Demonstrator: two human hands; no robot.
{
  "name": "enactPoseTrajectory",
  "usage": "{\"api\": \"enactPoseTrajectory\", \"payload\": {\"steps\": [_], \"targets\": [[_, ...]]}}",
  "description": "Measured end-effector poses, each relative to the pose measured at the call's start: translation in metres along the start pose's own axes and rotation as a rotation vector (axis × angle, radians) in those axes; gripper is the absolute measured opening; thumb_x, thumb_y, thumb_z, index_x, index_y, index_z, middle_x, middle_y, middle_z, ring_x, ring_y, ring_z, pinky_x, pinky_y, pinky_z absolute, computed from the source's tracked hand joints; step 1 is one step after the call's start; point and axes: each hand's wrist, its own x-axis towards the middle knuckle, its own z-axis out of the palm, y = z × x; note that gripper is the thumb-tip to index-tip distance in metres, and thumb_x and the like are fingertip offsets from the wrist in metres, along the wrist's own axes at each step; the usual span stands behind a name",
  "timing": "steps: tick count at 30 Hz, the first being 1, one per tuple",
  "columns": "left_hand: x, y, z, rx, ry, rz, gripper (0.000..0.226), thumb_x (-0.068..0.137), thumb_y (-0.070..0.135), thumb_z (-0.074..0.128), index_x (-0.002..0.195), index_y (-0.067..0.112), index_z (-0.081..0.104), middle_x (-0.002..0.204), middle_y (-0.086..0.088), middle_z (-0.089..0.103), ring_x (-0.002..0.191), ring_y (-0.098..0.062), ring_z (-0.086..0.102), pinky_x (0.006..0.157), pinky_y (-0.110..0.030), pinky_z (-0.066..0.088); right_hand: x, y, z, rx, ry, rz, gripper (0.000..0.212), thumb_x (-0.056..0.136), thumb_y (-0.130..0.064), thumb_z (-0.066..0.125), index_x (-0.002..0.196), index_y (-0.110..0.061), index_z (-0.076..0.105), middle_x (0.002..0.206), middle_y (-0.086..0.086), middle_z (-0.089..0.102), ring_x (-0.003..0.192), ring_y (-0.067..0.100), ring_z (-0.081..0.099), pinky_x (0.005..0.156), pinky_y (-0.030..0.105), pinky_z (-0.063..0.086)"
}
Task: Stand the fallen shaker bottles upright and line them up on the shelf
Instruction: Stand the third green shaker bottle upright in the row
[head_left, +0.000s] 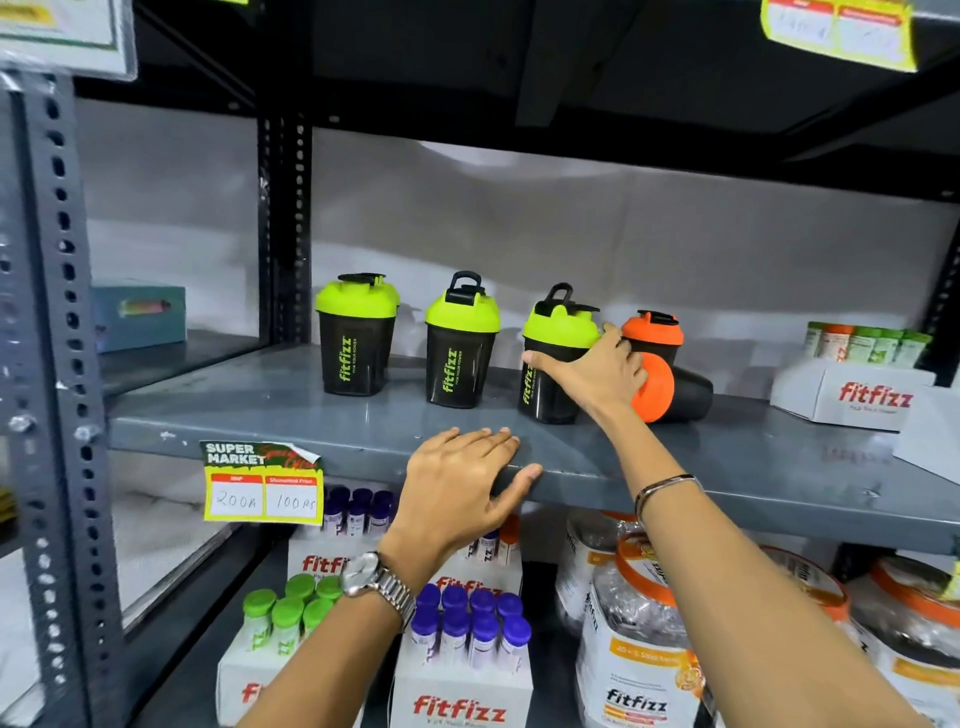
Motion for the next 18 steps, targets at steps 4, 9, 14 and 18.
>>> {"api": "enactPoseTrajectory", "payload": {"steps": [4,9,14,18], "targets": [[0.0000,-0.0005,0.0001,0.002,-0.007,-0.002,0.046,0.086,0.049,0.045,0.095,0.016,0.076,0.098,0.001,0.075,0.093,-0.012,0.070,0.084,-0.033,0.055,0.0023,0.0001,0.0000,0.016,-0.055,-0.017,0.100,0.059,-0.059,0.071,0.134,-0.009,0.029,0.142,0.017,0.042,0.132,0.037,0.031,0.105,0.044,0.021],[-0.0002,0.0009,-0.0007,0.000,0.002,0.007,0.044,0.086,0.047,0.045,0.094,0.016,0.076,0.096,0.001,0.075,0.091,-0.013,0.070,0.083,-0.033,0.055,-0.0027,0.0056,0.0006,-0.025,-0.076,-0.041,0.104,0.059,-0.063,0.070,0.136,-0.007,0.027,0.143,0.017,0.040,0.132,0.038,0.030,0.105,0.046,0.021],[-0.0001,0.0012,-0.0003,0.000,0.014,0.010,0.043,0.086,0.047,0.047,0.093,0.016,0.076,0.096,0.001,0.075,0.091,-0.012,0.070,0.082,-0.032,0.055,-0.0048,0.0055,0.0042,0.012,-0.066,-0.060,0.094,0.065,-0.053,0.067,0.136,-0.005,0.026,0.139,0.021,0.044,0.131,0.038,0.031,0.105,0.045,0.020],[-0.0013,-0.0005,0.0008,0.010,0.040,0.015,0.042,0.085,0.046,0.048,0.092,0.016,0.076,0.095,0.001,0.076,0.090,-0.012,0.071,0.082,-0.032,0.055,-0.0040,0.0057,0.0074,0.018,-0.093,-0.061,0.099,0.067,-0.051,0.065,0.140,-0.003,0.020,0.141,0.022,0.041,0.134,0.038,0.028,0.107,0.045,0.018]]}}
